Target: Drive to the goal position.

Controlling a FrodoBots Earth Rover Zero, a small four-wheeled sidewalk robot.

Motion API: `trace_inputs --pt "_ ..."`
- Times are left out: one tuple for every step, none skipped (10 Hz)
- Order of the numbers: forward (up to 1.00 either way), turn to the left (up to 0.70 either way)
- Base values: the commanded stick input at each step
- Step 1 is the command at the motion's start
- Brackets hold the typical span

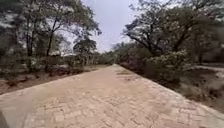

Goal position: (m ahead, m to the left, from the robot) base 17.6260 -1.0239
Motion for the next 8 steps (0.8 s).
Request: trace_inputs --pt "0.70 -0.33" --pt "0.70 0.00" --pt "0.70 0.00" --pt "0.70 0.00" --pt "0.70 0.00" --pt "0.70 0.00" --pt "0.70 0.00" --pt "0.70 0.00"
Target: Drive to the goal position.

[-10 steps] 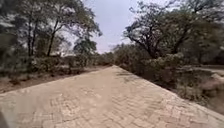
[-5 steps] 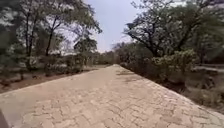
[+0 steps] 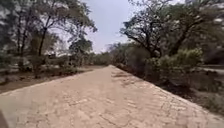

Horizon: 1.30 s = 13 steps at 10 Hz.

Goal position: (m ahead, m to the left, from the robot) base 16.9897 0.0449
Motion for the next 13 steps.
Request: trace_inputs --pt "0.70 0.00" --pt "0.70 0.00" --pt "0.70 0.00" --pt "0.70 0.00" --pt "0.70 0.00" --pt "0.70 0.00" --pt "0.70 0.00" --pt "0.70 0.00" --pt "0.70 0.00" --pt "0.70 0.00" --pt "0.70 0.00" --pt "0.70 0.00" --pt "0.70 0.00"
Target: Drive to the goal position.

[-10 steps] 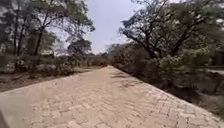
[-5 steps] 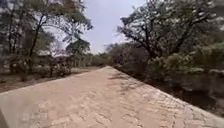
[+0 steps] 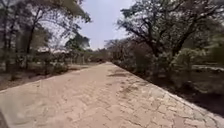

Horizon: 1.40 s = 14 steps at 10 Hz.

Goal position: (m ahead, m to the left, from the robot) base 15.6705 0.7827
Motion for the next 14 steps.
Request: trace_inputs --pt "0.70 0.00" --pt "0.70 0.00" --pt "0.70 0.00" --pt "0.70 0.00" --pt "0.70 0.00" --pt "0.70 0.00" --pt "0.70 0.00" --pt "0.70 0.00" --pt "0.70 0.00" --pt "0.70 0.00" --pt "0.70 0.00" --pt "0.70 0.00" --pt "0.70 0.00" --pt "0.70 0.00"
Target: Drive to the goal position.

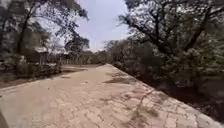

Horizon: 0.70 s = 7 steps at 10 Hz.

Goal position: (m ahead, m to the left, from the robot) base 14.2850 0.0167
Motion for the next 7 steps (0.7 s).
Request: trace_inputs --pt "0.70 0.00" --pt "0.70 0.00" --pt "0.70 0.00" --pt "0.70 0.00" --pt "0.70 0.00" --pt "0.70 0.00" --pt "0.70 0.00"
